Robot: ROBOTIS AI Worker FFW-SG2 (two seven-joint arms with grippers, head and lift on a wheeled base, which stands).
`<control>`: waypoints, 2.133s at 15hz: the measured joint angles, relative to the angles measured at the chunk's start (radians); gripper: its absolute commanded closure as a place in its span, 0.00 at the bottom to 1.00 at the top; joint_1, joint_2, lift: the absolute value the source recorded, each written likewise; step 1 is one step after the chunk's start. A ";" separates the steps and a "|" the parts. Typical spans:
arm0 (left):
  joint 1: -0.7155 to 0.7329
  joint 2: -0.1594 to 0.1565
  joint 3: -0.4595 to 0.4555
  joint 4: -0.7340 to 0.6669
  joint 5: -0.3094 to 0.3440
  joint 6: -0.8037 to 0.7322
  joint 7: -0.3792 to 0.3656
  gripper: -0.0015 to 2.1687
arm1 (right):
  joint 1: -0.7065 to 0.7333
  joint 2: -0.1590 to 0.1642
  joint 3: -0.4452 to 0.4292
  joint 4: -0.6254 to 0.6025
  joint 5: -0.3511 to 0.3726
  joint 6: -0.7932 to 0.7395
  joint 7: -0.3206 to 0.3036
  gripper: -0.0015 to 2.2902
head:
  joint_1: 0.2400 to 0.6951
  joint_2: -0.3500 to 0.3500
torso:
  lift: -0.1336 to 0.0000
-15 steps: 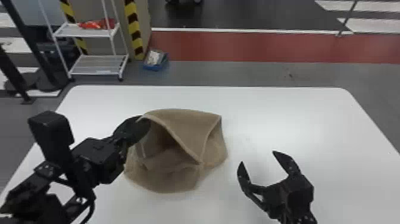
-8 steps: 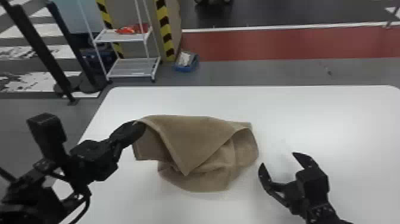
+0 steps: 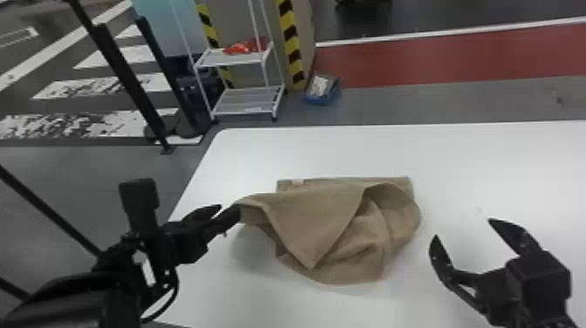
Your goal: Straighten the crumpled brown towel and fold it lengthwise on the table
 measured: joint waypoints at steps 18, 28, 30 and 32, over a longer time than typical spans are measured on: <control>0.184 0.001 -0.462 -0.092 -0.340 -0.304 -0.024 0.12 | 0.091 0.000 -0.097 -0.081 -0.042 -0.018 -0.009 0.05 | 1.00 0.50 | 0.10; 0.239 0.015 -0.516 -0.017 -0.493 -0.352 0.026 0.13 | 0.069 0.000 -0.107 -0.041 -0.066 -0.018 -0.014 0.05 | 1.00 0.50 | 0.10; 0.233 0.015 -0.510 -0.004 -0.496 -0.357 0.038 0.16 | 0.068 0.000 -0.109 -0.039 -0.069 -0.018 -0.014 0.05 | 1.00 0.51 | 0.10; 0.228 0.015 -0.506 0.006 -0.498 -0.357 0.049 0.17 | 0.068 0.000 -0.110 -0.037 -0.070 -0.020 -0.014 0.05 | 1.00 0.52 | 0.10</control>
